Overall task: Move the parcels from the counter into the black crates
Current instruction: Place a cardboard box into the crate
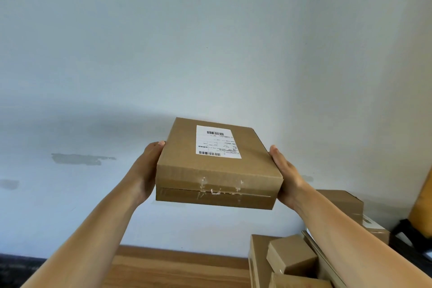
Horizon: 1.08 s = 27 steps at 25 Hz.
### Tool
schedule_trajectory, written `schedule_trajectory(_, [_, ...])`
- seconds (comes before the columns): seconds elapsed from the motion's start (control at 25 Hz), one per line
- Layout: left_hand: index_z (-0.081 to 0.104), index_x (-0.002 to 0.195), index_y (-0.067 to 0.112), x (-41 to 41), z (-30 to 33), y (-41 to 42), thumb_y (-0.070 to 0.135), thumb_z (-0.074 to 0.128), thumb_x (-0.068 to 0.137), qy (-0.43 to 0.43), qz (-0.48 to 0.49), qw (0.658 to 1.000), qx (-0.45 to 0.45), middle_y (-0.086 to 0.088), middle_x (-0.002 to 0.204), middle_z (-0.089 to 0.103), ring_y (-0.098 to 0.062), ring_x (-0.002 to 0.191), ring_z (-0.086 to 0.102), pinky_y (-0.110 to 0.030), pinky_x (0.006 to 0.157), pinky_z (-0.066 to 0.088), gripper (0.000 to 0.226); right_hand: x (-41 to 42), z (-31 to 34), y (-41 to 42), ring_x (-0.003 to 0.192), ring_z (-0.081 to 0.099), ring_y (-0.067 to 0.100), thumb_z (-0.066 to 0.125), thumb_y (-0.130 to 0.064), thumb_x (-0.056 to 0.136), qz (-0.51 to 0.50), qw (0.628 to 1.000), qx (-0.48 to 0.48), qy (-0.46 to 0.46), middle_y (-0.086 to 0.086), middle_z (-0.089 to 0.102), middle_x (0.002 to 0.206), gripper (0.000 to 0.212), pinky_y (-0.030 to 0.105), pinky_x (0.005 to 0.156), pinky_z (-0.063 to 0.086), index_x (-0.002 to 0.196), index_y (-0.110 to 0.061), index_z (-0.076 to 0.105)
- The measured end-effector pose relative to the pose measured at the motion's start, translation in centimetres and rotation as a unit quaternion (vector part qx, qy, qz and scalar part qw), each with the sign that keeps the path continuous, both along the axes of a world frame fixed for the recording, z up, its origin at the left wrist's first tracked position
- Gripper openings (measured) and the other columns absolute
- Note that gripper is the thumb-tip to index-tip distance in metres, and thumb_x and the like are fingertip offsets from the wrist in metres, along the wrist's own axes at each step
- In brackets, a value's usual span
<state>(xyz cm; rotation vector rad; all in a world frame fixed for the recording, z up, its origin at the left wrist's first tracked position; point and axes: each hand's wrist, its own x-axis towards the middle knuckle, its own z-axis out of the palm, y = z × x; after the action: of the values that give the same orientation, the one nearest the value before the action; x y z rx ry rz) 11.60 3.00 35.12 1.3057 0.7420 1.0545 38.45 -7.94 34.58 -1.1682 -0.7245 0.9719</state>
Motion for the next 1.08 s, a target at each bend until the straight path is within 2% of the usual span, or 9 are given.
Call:
schedule_trajectory(0.12, [0.063, 0.101, 0.022, -0.3, -0.1, 0.0, 0.039, 0.045, 0.097, 0.016, 0.0, 1.0, 0.013, -0.001, 0.097, 0.066, -0.018, 0.09, 0.059, -0.032, 0.078, 0.042, 0.025, 0.1, 0.5, -0.1, 0.106, 0.064, 0.028, 0.046, -0.051, 0.095, 0.016, 1.0, 0.0, 0.018, 0.013, 0.064, 0.123, 0.053, 0.037, 0.076, 0.052, 0.13, -0.012, 0.052])
schedule_trajectory(0.24, [0.066, 0.112, 0.031, -0.6, -0.1, 0.2, 0.044, 0.044, 0.096, 0.053, -0.009, 0.998, 0.038, 0.007, 0.112, 0.068, -0.012, 0.108, 0.059, -0.028, 0.078, 0.042, 0.03, 0.6, 0.5, 0.1, 0.116, 0.06, 0.031, 0.049, -0.051, 0.094, 0.024, 1.0, -0.003, -0.005, 0.014, 0.063, 0.126, 0.052, 0.043, 0.091, 0.049, 0.131, -0.015, 0.053])
schedule_trajectory(0.36, [0.061, 0.12, 0.045, -1.1, -0.2, 0.1, 0.045, 0.038, 0.099, 0.063, -0.038, 0.995, 0.067, 0.015, 0.121, 0.064, -0.005, 0.117, 0.053, -0.029, 0.084, 0.042, 0.032, 0.9, 0.4, -0.2, 0.107, 0.061, 0.028, 0.051, -0.048, 0.094, 0.04, 0.997, -0.004, -0.062, 0.01, 0.063, 0.125, 0.044, 0.042, 0.093, 0.044, 0.13, -0.023, 0.055])
schedule_trajectory(0.48, [0.054, 0.129, 0.045, -1.3, -0.3, 0.1, 0.026, 0.041, 0.1, 0.035, -0.05, 0.994, 0.095, 0.02, 0.123, 0.062, -0.003, 0.116, 0.054, -0.032, 0.085, 0.044, 0.037, 1.4, 0.0, -0.4, 0.113, 0.06, 0.024, 0.066, -0.043, 0.084, 0.075, 0.994, 0.014, -0.081, 0.0, 0.065, 0.126, 0.046, 0.045, 0.102, 0.041, 0.129, -0.036, 0.058])
schedule_trajectory(0.6, [0.05, 0.134, 0.039, -1.4, -0.4, 0.1, 0.011, 0.054, 0.087, -0.004, -0.053, 0.99, 0.13, 0.02, 0.129, 0.059, -0.006, 0.117, 0.057, -0.033, 0.087, 0.045, 0.055, 2.1, -0.2, -0.5, 0.125, 0.054, 0.027, 0.084, -0.035, 0.065, 0.111, 0.99, 0.052, -0.068, -0.001, 0.062, 0.13, 0.07, 0.048, 0.111, 0.035, 0.13, -0.041, 0.057])
schedule_trajectory(0.72, [0.044, 0.139, 0.031, -1.2, -0.9, 0.2, 0.007, 0.054, 0.071, -0.042, -0.063, 0.986, 0.145, 0.014, 0.13, 0.06, -0.008, 0.115, 0.059, -0.029, 0.089, 0.045, 0.073, 2.3, 0.1, -0.8, 0.113, 0.062, 0.028, 0.079, -0.01, 0.072, 0.122, 0.987, 0.096, -0.035, 0.01, 0.065, 0.125, 0.072, 0.037, 0.093, 0.05, 0.135, -0.033, 0.053])
schedule_trajectory(0.88, [0.028, 0.149, 0.026, -0.7, -1.2, 0.9, -0.004, 0.059, 0.076, -0.039, -0.042, 0.99, 0.127, 0.01, 0.14, 0.052, -0.013, 0.122, 0.054, -0.029, 0.092, 0.043, 0.085, 2.1, 0.9, -0.7, 0.095, 0.069, 0.027, 0.074, 0.009, 0.065, 0.084, 0.991, 0.099, -0.034, 0.014, 0.069, 0.112, 0.078, 0.032, 0.078, 0.055, 0.134, -0.02, 0.05])
schedule_trajectory(1.0, [0.012, 0.153, 0.022, 0.4, -0.9, 0.8, -0.004, 0.064, 0.084, 0.058, 0.075, 0.986, 0.135, 0.004, 0.155, 0.03, -0.014, 0.136, 0.036, -0.029, 0.104, 0.034, 0.091, 1.8, 1.6, -0.6, 0.091, 0.068, 0.027, 0.077, 0.009, 0.061, 0.037, 0.995, 0.082, -0.038, 0.016, 0.066, 0.116, 0.078, 0.037, 0.077, 0.054, 0.13, -0.014, 0.05])
schedule_trajectory(1.08, [0.013, 0.152, 0.02, 0.9, -0.4, 0.8, 0.01, 0.073, 0.079, 0.156, 0.201, 0.95, 0.183, -0.001, 0.156, 0.021, -0.014, 0.143, 0.015, -0.033, 0.114, 0.022, 0.095, 1.4, 2.0, -0.4, 0.093, 0.068, 0.028, 0.076, 0.01, 0.068, 0.021, 0.996, 0.06, -0.068, 0.015, 0.062, 0.122, 0.069, 0.038, 0.076, 0.054, 0.126, -0.016, 0.05])
